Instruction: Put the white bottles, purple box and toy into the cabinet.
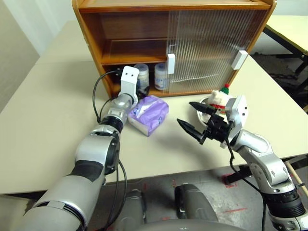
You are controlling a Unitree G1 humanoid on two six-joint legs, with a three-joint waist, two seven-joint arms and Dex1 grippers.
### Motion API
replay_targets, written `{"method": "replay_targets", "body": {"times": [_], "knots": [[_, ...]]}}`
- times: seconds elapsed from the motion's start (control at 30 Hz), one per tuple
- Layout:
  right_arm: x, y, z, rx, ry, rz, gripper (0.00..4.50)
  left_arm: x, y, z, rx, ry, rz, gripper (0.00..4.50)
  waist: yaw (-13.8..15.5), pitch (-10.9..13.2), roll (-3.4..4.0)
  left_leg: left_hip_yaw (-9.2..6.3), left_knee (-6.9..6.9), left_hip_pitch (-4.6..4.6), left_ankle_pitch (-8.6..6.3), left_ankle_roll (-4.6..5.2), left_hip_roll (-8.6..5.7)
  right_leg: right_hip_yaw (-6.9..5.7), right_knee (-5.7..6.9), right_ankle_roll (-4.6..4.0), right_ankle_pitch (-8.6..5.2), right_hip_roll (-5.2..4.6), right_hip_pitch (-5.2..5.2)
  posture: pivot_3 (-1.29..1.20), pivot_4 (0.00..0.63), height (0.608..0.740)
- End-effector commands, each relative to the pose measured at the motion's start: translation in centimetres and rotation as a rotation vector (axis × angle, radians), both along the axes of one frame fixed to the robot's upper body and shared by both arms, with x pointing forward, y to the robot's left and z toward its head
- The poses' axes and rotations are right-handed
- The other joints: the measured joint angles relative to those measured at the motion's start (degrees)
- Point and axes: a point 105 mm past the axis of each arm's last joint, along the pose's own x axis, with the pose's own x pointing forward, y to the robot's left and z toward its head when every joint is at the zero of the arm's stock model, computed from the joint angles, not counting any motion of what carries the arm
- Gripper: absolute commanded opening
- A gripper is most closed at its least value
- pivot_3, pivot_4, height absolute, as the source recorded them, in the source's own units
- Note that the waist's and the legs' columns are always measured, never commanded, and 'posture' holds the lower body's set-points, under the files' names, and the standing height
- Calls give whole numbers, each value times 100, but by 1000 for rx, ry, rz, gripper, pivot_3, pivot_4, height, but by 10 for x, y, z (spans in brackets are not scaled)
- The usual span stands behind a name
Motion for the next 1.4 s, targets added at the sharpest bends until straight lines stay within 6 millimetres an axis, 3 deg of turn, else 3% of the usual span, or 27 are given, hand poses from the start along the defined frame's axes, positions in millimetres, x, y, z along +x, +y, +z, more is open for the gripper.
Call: {"method": "replay_targets", "body": {"times": [0.03, 0.57, 0.8, 1.07, 1.23, 1.4], "knots": [[1, 0, 0, -7, -1, 10, 4500, 1, -3, 1, 5, 8, -8, 4461, 1, 0, 0, 0, 0, 0, 0, 0, 0, 0, 0, 0, 0, 0, 0, -165, 70, 740], [11, 12, -2, 5, -17, 59, 4500, -13, -4, -9, -30, -31, -121, 4461, 24, -2, -1, 1, -2, 1, 0, 0, 1, -1, 2, -1, 2, -1, 0, -87, 39, 740], [17, 13, -2, 5, -25, 71, 4500, -22, 9, -2, -57, -62, -145, 4461, 36, -8, -9, 3, -2, 1, 0, 0, -1, -1, 4, -5, 7, -6, 0, -61, 23, 740], [22, 11, -1, 4, -42, 68, 4500, -51, 36, 17, -286, 10, -99, 4461, 36, -27, -10, 4, -1, 6, 0, 0, 1, 1, 15, -19, 16, -6, 0, -56, 7, 740], [23, 12, -2, 7, -47, 69, 4500, -71, 44, 29, -439, 103, -121, 4461, 40, -40, -7, 3, 4, 9, 2, -3, 0, 0, 23, -15, 14, -6, 1, -53, 5, 740], [24, 13, -3, 7, -49, 71, 4500, -95, 42, 28, -555, 236, -168, 4461, 34, -54, -1, 3, 6, 14, 2, -4, 0, 1, 25, -15, 15, -5, 4, -53, 5, 740]]}}
